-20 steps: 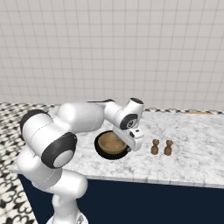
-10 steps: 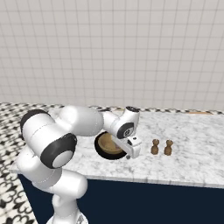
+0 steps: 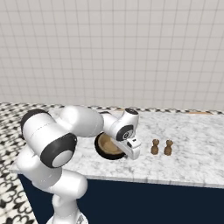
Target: Pick up the bowls on the counter and stack them on top of one another in the open cabinet. Place the smaller bowl on top of the larger bowl.
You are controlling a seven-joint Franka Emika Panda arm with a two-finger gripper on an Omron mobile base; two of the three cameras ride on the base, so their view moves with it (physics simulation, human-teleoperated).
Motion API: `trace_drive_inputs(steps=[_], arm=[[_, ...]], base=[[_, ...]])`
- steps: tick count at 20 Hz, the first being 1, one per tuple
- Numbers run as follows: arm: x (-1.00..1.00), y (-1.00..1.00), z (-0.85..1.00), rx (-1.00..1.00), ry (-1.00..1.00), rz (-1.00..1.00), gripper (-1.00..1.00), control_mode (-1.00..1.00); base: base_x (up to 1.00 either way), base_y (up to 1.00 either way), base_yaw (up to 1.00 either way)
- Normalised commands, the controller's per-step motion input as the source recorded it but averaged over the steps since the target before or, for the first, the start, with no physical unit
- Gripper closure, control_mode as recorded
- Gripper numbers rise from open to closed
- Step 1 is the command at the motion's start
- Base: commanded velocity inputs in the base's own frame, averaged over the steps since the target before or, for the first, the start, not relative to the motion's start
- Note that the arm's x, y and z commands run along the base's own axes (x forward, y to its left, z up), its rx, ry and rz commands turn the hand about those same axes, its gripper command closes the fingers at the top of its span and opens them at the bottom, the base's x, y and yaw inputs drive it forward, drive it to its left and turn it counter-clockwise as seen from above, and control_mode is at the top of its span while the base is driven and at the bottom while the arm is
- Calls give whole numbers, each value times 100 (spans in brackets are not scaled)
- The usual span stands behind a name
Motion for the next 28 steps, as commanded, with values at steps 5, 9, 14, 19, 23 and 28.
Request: trace_drive_inputs(steps=[5, 9, 14, 19, 23, 28], arm=[[-23, 0, 39, 0, -11, 0, 100, -100], [-74, 0, 98, 0, -22, 0, 100, -100], [-77, 7, 99, 0, -27, 0, 100, -100], [-59, 25, 76, 7, -18, 0, 100, -100], [-2, 59, 34, 2, -5, -1, 100, -100], [22, 44, 12, -1, 3, -1, 100, -100]], base=[[0, 0, 0], [0, 0, 0], [0, 0, 0], [0, 0, 0], [0, 0, 0], [0, 0, 0]])
